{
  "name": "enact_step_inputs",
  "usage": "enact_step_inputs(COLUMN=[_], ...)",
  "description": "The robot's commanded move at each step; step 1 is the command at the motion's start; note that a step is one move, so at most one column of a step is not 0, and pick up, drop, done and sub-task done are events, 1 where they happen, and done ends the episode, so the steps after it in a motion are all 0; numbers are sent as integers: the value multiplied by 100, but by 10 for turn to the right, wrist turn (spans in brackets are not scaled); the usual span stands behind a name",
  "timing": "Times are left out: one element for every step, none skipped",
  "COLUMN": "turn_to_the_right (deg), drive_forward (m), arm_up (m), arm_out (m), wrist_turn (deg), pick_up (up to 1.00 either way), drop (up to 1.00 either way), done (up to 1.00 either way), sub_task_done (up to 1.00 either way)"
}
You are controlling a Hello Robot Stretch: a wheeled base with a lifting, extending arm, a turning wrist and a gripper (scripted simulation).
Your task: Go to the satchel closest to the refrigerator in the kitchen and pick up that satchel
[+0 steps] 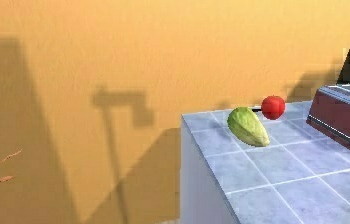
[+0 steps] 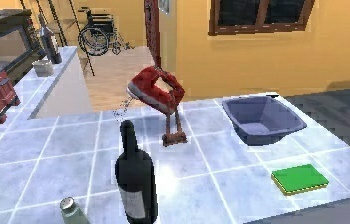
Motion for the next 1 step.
enact_step_inputs(turn_to_the_right=[0], drive_forward=[0], arm_up=[50], arm_out=[0], wrist_turn=[0], pick_up=[0], drop=[0], done=[0], sub_task_done=[0])
